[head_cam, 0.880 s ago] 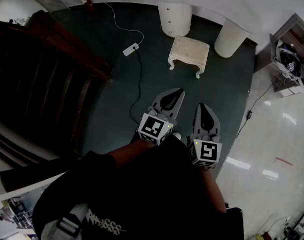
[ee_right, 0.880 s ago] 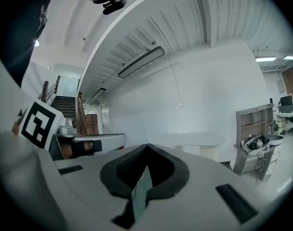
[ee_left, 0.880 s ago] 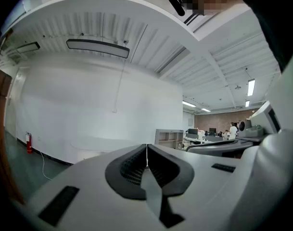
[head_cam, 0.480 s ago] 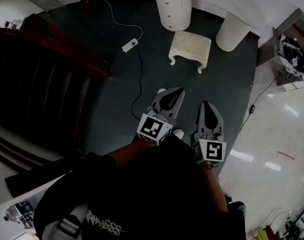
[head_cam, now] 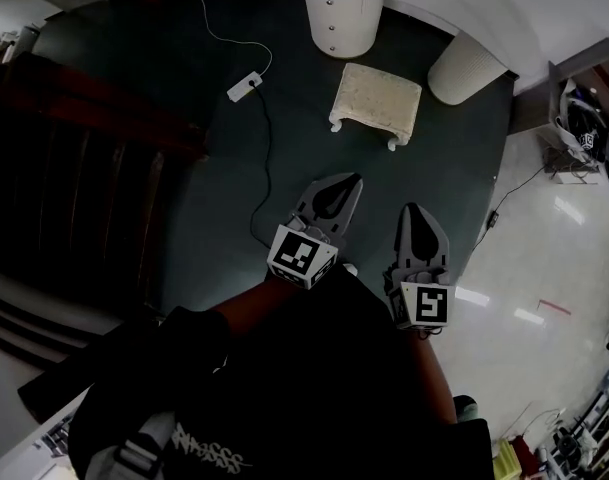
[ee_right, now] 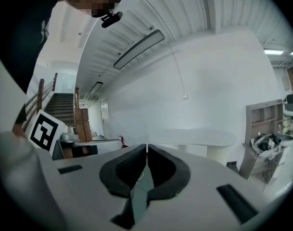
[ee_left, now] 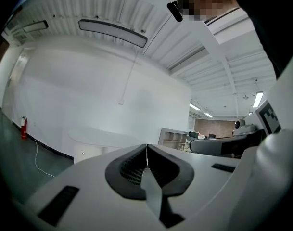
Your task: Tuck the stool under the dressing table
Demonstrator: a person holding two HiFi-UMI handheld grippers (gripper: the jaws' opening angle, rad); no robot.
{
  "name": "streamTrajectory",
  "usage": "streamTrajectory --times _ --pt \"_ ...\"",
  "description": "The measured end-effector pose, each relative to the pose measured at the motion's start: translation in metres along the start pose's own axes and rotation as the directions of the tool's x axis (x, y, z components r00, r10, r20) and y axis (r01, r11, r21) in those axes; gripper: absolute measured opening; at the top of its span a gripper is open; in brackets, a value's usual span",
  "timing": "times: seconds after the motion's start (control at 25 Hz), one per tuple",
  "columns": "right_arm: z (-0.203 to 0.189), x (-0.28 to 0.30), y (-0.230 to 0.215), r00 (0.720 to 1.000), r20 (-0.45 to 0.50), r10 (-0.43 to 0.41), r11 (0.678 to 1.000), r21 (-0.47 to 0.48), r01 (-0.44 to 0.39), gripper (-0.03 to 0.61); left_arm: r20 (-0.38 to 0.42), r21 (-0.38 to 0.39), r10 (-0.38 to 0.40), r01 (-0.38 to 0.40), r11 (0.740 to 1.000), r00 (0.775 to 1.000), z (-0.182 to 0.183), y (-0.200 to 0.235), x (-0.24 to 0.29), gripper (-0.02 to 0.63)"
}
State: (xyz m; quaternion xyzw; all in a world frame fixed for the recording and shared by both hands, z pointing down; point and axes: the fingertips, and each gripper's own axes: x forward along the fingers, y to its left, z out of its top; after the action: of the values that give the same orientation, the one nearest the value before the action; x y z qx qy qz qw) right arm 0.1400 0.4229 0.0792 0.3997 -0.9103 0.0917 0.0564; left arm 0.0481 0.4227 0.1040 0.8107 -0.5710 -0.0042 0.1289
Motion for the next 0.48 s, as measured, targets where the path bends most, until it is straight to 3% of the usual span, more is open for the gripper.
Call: streamTrajectory --times 0.12,0.24,0.48 --pt "0.011 0.046 0.008 0.999 -0.027 0.029 0.998 -0.056 -0.031 0.040 0.000 -0.030 0.008 -0.008 1.000 1.000 0.017 0.045 0.024 0.018" --pt "0.016 0.092 0.002 0.998 -0.059 0.016 0.999 -0.038 -0.019 0.040 0.001 -0.045 0.013 -0.013 0.999 1.000 0.031 0.093 0.049 0.018" --pt "0.026 0.162 -0.036 0.990 -0.069 -0.126 0.991 -0.042 0.123 0.040 -0.020 -0.016 0.018 -0.018 1.000 1.000 0.040 0.191 0.084 0.018"
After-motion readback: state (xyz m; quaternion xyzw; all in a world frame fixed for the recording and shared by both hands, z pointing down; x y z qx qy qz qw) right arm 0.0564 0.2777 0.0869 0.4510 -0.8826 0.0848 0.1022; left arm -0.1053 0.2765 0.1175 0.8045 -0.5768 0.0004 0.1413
